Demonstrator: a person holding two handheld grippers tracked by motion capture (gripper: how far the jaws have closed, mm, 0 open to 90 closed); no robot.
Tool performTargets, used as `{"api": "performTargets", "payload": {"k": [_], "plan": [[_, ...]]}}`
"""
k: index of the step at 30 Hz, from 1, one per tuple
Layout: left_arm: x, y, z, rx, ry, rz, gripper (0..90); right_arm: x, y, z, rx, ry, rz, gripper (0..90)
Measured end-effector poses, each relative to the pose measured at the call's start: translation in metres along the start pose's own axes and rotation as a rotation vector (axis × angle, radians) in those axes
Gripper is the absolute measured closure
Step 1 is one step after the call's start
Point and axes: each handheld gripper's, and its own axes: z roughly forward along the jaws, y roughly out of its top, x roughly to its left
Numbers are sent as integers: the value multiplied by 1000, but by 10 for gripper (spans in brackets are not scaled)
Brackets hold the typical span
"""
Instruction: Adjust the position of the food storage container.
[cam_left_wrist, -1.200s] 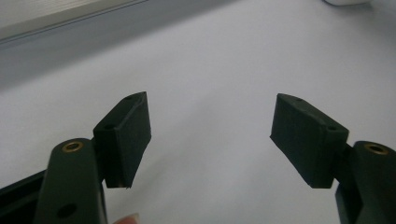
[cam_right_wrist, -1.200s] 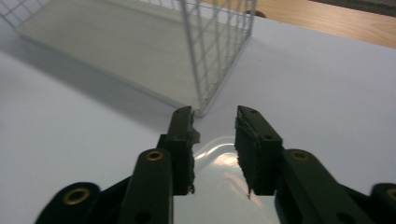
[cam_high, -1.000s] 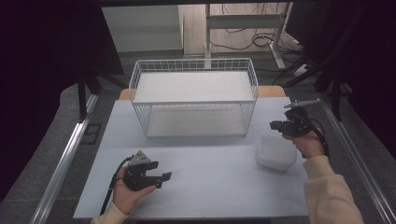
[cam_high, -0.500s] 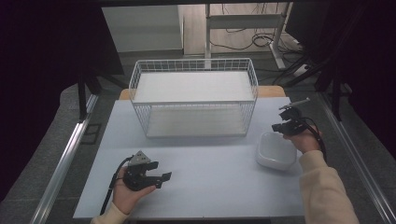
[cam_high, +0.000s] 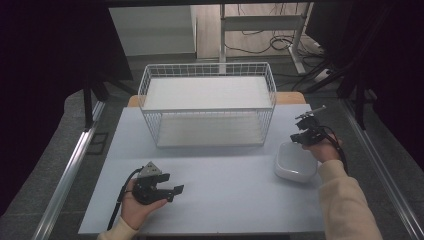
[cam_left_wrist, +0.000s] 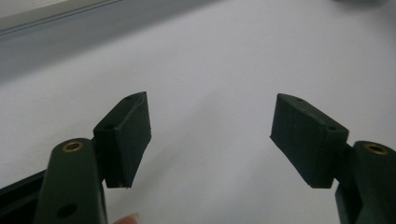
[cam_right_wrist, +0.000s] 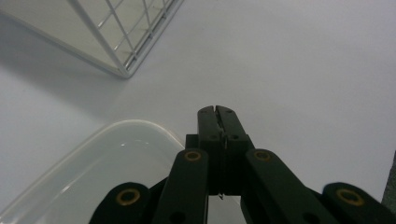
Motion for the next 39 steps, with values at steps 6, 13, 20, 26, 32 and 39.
{"api": "performTargets", "payload": {"k": [6, 13, 20, 26, 32, 39], "plan": [[0, 0, -1, -2, -6, -2, 283, 7, -2, 5, 34, 14, -29, 895], [-1, 0, 0, 2, -13, 0, 283, 30, -10, 1, 30, 49, -104, 895], [-1, 0, 1, 5, -13, -1, 283, 51, -22, -6, 19, 94, -164, 895], [-1, 0, 0, 3, -12, -2, 283, 49, -34, -29, -63, 89, -145, 895], [-1, 0, 1, 3, -14, -10, 283, 22, -65, -64, -117, 33, -23, 895], [-3, 2, 1, -2, -15, -13, 283, 3, -102, -74, -72, -2, 61, 895]]}}
